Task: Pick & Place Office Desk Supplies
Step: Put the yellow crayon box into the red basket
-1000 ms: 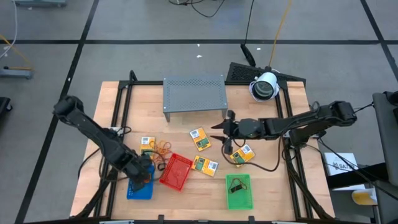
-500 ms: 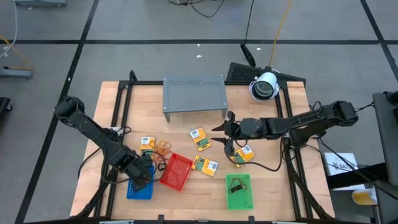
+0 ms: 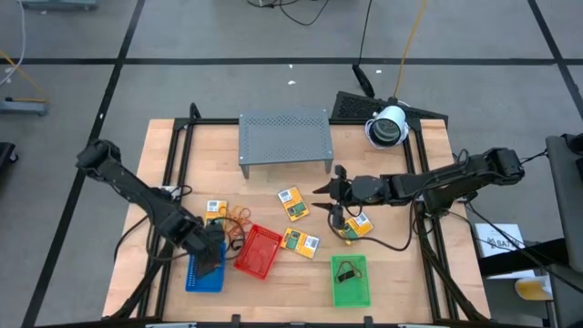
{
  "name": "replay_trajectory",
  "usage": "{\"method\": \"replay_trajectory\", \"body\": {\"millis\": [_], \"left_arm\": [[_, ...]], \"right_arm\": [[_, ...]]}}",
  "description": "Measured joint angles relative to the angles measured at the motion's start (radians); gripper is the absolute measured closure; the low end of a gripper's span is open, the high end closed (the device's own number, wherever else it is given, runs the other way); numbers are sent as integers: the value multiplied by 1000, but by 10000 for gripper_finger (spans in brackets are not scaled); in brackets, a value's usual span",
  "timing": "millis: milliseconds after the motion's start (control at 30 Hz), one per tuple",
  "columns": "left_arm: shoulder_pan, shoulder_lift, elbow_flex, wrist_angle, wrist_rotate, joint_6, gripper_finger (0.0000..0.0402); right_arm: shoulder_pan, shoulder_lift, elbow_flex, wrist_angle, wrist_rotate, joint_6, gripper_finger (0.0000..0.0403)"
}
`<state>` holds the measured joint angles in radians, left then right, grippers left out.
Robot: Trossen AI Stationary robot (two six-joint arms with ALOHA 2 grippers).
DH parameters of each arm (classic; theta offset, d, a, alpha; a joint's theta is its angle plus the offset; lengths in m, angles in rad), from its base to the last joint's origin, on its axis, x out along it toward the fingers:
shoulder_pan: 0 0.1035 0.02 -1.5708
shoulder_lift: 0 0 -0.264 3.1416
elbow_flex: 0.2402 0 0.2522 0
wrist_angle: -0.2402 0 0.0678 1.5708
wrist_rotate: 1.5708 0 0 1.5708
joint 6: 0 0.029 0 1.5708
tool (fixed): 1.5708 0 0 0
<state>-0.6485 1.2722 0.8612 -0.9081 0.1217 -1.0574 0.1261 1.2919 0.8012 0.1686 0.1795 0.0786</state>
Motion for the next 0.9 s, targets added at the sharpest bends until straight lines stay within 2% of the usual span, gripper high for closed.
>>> {"method": "replay_trajectory", "body": {"millis": [167, 267, 400, 600, 733, 900], "left_arm": [[40, -51, 0, 24, -53, 37, 220], [69, -75, 0, 67, -91, 80, 220], [113, -83, 0, 133, -136, 151, 220], [175, -83, 0, 243, -194, 301, 220], [222, -83, 0, 333, -263, 404, 220], [263, -101, 0, 446, -390, 536, 220]], "right_arm": [[0, 0, -56, 108, -15, 38, 247], [0, 0, -88, 192, -75, 34, 247], [0, 0, -96, 215, -178, 30, 248], [28, 21, -89, 223, -181, -106, 248], [40, 59, -48, 188, -183, -214, 248], [39, 147, 61, -52, -173, -328, 248]]}}
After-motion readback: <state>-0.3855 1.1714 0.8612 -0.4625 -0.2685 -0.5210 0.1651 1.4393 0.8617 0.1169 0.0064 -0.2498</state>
